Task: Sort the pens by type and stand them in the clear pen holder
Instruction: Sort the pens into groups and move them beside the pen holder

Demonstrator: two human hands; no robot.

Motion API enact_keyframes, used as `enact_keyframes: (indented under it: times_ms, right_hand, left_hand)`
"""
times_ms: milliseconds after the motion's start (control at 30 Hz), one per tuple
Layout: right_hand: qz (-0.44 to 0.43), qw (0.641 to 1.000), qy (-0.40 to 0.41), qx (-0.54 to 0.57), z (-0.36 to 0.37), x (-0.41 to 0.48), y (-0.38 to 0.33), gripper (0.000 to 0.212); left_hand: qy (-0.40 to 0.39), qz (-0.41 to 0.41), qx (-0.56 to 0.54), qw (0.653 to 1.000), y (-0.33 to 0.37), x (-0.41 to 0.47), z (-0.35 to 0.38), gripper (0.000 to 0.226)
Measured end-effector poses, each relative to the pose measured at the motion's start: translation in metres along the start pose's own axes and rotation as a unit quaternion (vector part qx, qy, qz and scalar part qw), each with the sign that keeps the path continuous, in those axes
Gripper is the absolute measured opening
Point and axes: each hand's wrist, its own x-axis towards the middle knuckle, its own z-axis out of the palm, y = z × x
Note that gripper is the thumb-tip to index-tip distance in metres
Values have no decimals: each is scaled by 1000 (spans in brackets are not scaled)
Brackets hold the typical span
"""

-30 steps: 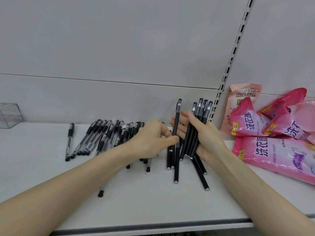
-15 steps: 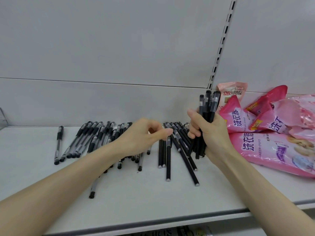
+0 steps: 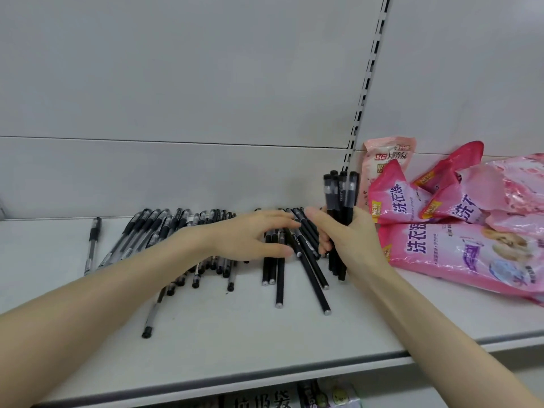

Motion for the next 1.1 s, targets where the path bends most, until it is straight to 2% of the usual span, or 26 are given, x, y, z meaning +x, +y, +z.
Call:
enact_keyframes:
  times_ms: [100, 233, 400, 567, 633, 700, 800, 900, 1000, 1100]
  right_hand:
    - [16, 999, 3, -31, 2, 0, 5, 37]
    - [29, 1000, 8, 1, 5, 0, 5, 35]
    - [50, 998, -16, 28, 11, -1, 0, 41]
    - [69, 995, -51, 49, 22, -1, -3, 48]
    - [82, 993, -55, 65, 28, 1, -3, 42]
    - [93, 991, -57, 82, 34, 3, -4, 39]
    - [95, 990, -62, 79, 35, 4, -5, 44]
    - [100, 990, -42, 91, 27, 4, -8, 46]
    - [105, 989, -9, 108, 20, 5, -9, 44]
    - [108, 988, 8, 108, 18, 5, -9, 44]
  left_hand:
    - [-28, -1, 16, 999, -4, -1, 5, 52]
    - [-8, 9, 38, 999, -10, -11, 1, 48]
    - [-43, -9, 28, 999, -17, -22, -7, 50]
    - [7, -12, -30, 999, -19, -32, -6, 42]
    - [10, -18, -43, 999, -17, -35, -6, 52]
    - [-25, -39, -49, 998, -16, -35, -9, 74]
    - [-75, -48, -23, 996, -17, -34, -12, 95]
    - [-89, -20, 21, 996, -14, -34, -8, 92]
    - [-45, -3, -19, 999, -11, -33, -2, 79]
    - [-77, 19, 21, 997, -8, -31, 5, 106]
